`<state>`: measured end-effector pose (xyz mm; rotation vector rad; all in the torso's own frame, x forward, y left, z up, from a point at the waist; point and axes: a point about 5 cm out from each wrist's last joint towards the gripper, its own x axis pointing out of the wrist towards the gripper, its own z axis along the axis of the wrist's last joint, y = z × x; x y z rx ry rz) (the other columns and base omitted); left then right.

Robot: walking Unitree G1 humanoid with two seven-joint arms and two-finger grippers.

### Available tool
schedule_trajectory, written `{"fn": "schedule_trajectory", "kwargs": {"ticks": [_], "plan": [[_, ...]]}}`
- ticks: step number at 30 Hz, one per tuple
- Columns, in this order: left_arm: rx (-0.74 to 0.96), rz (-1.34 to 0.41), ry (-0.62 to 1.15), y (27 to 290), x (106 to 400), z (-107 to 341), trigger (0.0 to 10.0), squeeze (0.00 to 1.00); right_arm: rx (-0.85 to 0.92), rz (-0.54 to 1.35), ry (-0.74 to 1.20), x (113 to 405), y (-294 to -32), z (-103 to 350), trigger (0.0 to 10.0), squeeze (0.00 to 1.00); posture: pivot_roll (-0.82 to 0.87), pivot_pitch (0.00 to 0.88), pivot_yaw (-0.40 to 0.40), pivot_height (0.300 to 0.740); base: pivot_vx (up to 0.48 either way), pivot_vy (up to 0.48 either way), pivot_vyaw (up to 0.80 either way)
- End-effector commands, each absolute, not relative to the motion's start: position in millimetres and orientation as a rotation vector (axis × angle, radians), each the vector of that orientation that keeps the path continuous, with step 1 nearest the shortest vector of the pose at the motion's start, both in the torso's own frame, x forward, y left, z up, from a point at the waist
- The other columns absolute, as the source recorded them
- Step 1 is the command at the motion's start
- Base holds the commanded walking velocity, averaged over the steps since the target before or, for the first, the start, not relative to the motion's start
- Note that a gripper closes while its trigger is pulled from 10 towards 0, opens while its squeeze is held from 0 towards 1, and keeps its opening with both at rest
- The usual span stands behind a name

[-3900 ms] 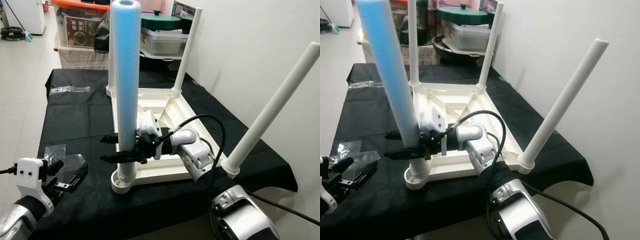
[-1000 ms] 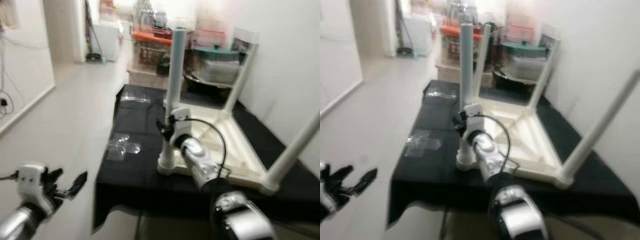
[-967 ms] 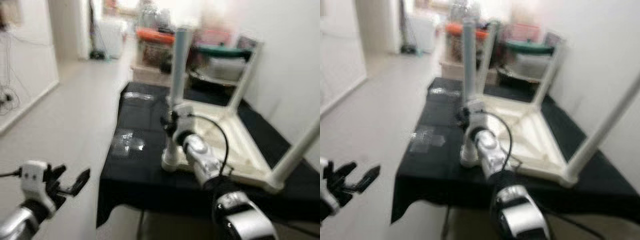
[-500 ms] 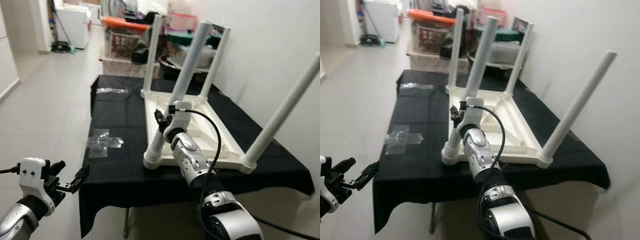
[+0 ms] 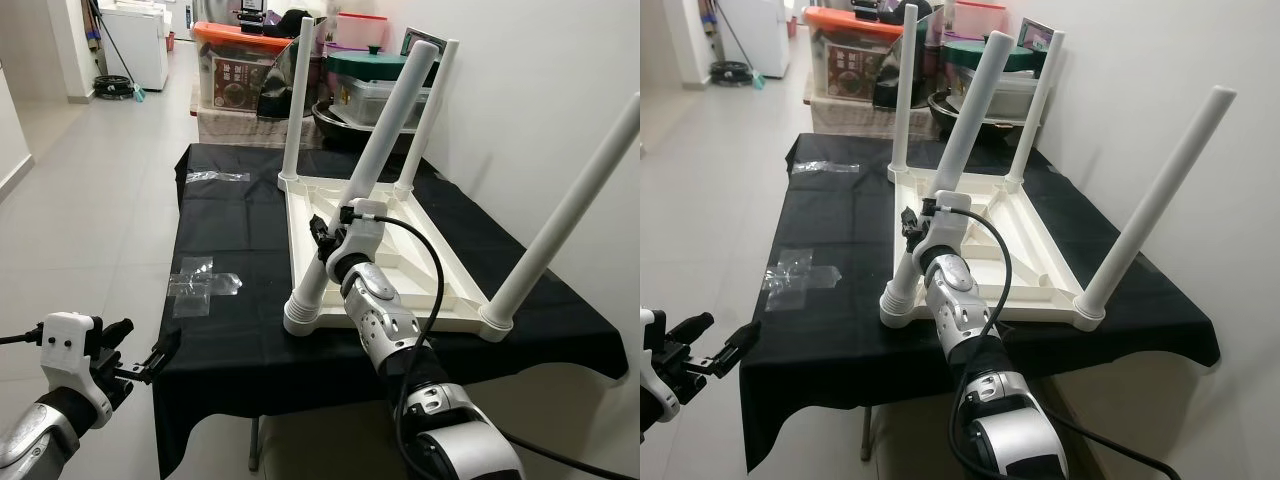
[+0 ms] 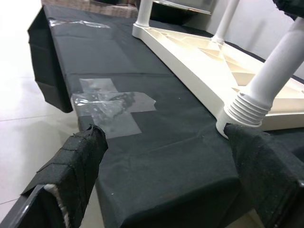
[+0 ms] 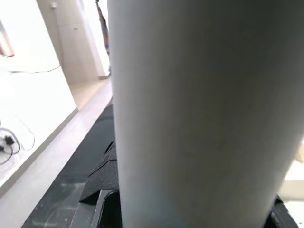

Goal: Building children table

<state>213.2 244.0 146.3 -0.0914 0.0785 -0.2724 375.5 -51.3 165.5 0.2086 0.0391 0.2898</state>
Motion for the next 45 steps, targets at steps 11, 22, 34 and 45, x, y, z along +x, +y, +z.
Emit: {"fn": "schedule_trajectory", "kwargs": {"ticks": [11, 22, 34, 45], "plan": [[-0.095, -0.285, 0.082, 240.9, 214.6, 143.4, 10.0, 0.00, 0.016, 0.365, 0.178, 364.0, -59.4, 121.9, 0.0, 0.00, 0.12, 0.000, -0.140, 0.740, 0.000, 0.000, 0.00], [-0.097, -0.283, 0.086, 241.0, 214.1, 142.4, 10.0, 0.00, 0.018, 0.413, 0.208, 361.8, -55.0, 117.6, 0.0, 0.00, 0.13, 0.000, -0.142, 0.740, 0.000, 0.000, 0.00], [-0.096, -0.281, 0.086, 241.0, 214.4, 142.0, 10.0, 0.00, -0.013, 0.443, 0.240, 364.5, -49.9, 120.9, 10.0, 0.00, 0.13, 0.000, -0.143, 0.740, 0.000, 0.000, 0.00], [-0.095, -0.282, 0.085, 240.9, 215.1, 142.1, 10.0, 0.00, -0.019, 0.447, 0.244, 365.8, -49.9, 123.0, 10.0, 0.00, 0.12, 0.000, -0.143, 0.740, 0.000, 0.000, 0.00]]}}
